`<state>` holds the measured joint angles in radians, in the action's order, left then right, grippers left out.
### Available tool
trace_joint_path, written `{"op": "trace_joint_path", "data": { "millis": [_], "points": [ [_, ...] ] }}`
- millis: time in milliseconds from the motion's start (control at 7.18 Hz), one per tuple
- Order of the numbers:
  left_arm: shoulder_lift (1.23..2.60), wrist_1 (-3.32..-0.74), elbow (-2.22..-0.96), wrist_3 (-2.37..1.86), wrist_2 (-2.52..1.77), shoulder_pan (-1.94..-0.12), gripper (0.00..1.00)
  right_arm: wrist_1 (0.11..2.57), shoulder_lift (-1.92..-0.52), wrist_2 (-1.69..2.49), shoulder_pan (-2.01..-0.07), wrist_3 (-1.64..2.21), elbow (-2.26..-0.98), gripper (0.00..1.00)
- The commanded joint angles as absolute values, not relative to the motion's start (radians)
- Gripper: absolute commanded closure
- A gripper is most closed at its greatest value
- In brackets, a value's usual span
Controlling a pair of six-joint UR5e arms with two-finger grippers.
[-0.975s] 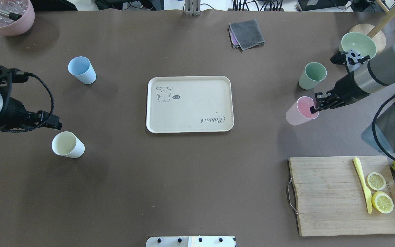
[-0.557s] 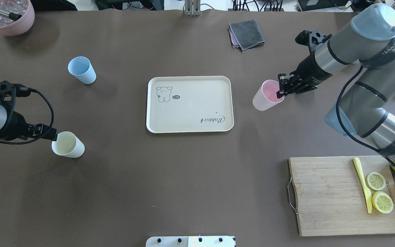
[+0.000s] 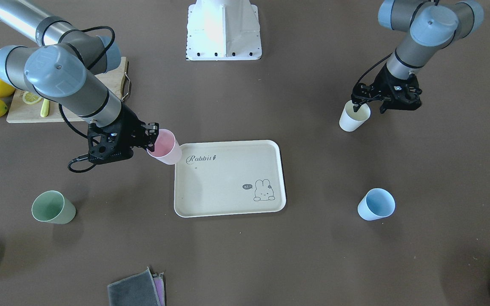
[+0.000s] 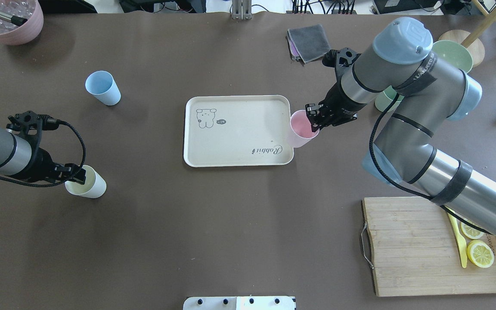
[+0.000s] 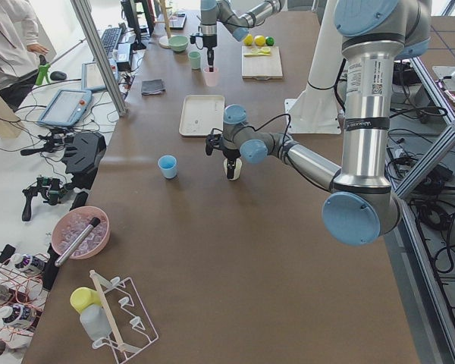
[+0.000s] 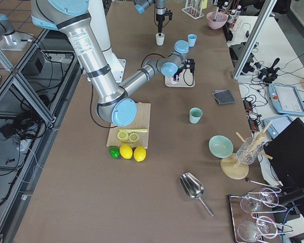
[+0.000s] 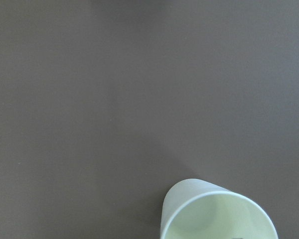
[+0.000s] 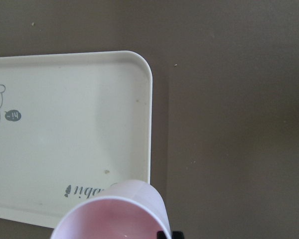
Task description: Place all cups on tray
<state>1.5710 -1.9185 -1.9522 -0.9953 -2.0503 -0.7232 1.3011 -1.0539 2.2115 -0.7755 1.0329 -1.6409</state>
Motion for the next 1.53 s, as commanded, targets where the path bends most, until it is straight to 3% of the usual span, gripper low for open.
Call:
{"op": "trace_joint_path", "data": {
  "millis": [0, 279, 557, 697, 975, 1393],
  "points": [
    [1.572, -1.919, -1.95, -0.997, -2.048, -0.718, 1.0, 1.31, -1.022, 2.174, -0.73, 1.061, -1.628, 1.0],
    [1.615, -1.898, -1.979, -1.003, -2.059, -0.719, 1.0, 1.301, -1.014, 2.148, -0.704, 1.072, -1.614, 1.0],
    [1.823, -1.729, -1.957, -1.003, -2.059, -0.724, 1.0, 1.307, -0.974, 2.119, -0.699, 1.074, -1.571, 1.0],
    [1.962, -1.589, -1.936, -1.014, -2.054, -0.723, 1.0, 1.304, -0.976, 2.102, -0.699, 1.074, -1.571, 0.01],
    [2.16, -1.572, -1.751, -1.047, -2.054, -0.721, 1.0, 1.311, -0.985, 2.165, -0.762, 1.059, -1.597, 0.0],
    [2.275, -1.635, -1.593, -1.078, -2.054, -0.716, 1.0, 1.31, -1.133, 2.35, -0.978, 0.882, -1.643, 0.0]
  ]
}}
